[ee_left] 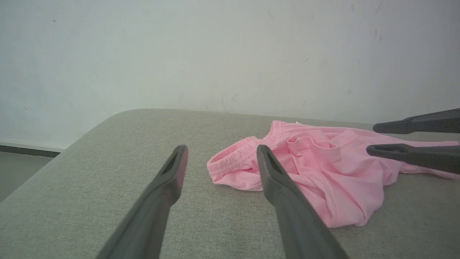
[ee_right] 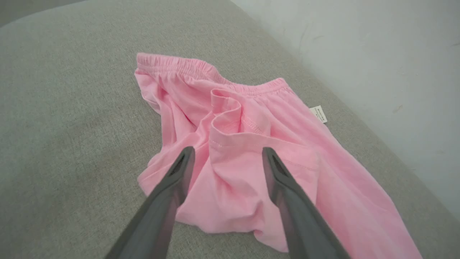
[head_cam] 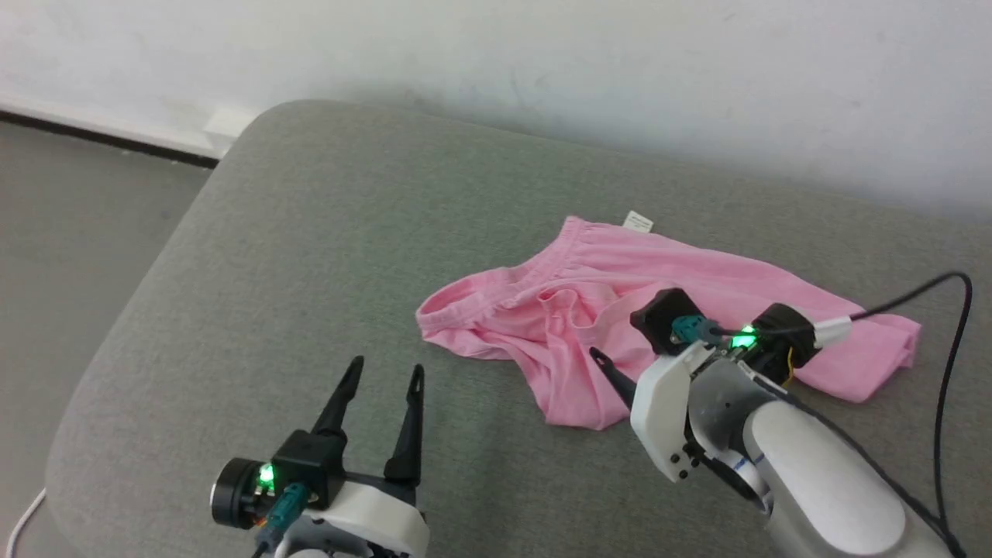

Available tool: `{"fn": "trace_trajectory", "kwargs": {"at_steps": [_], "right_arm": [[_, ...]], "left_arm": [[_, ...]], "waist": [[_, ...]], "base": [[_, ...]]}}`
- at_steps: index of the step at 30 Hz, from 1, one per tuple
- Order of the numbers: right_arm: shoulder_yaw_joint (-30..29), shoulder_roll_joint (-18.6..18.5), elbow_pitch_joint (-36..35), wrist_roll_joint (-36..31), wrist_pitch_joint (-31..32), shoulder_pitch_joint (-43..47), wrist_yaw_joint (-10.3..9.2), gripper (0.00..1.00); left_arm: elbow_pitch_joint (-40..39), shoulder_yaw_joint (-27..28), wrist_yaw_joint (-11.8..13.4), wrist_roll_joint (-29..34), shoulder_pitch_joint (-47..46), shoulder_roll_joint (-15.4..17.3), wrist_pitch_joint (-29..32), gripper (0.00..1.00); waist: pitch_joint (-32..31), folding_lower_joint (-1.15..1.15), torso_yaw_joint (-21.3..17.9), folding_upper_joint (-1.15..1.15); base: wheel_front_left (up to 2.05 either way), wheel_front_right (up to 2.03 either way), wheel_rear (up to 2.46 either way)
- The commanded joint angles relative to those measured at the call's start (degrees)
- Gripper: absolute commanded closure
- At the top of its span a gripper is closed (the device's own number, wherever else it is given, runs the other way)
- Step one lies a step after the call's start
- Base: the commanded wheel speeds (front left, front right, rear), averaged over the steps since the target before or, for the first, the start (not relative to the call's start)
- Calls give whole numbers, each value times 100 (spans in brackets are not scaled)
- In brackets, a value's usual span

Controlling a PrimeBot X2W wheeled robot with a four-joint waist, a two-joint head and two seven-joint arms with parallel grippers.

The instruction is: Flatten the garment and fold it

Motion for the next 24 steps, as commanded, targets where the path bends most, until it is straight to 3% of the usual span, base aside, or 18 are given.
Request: {"fn": "trace_trajectory", "kwargs": {"at_steps": [1, 15, 16, 17, 18, 24], "right_arm": [[78, -38, 279, 3, 36, -239, -5, 0], [617, -19, 2019, -82, -308, -1108, -5, 0], [634, 0, 2141, -72, -345, -1152, -5, 25], [653, 17, 2248, -70, -388, -1198, -5, 75], [661, 36, 2342, -71, -441, -1242, -5, 100], [544, 103, 2493, 34, -899, -1345, -5, 100]], "left_arm": [[20, 51, -109, 128, 94, -114, -26, 0], [101, 330, -611, 536, 150, -675, -27, 0], [107, 355, -637, 549, 148, -704, -27, 0], [111, 380, -660, 565, 150, -729, -27, 0], [117, 406, -680, 582, 153, -751, -27, 0], [157, 631, -755, 650, 225, -830, -27, 0]], "waist": [[80, 0, 407, 0], [255, 0, 888, 0], [263, 0, 896, 0], [270, 0, 900, 0], [275, 0, 898, 0], [183, 0, 686, 0]], "base": [[0, 0, 0], [0, 0, 0], [0, 0, 0], [0, 0, 0], [0, 0, 0], [0, 0, 0]]}}
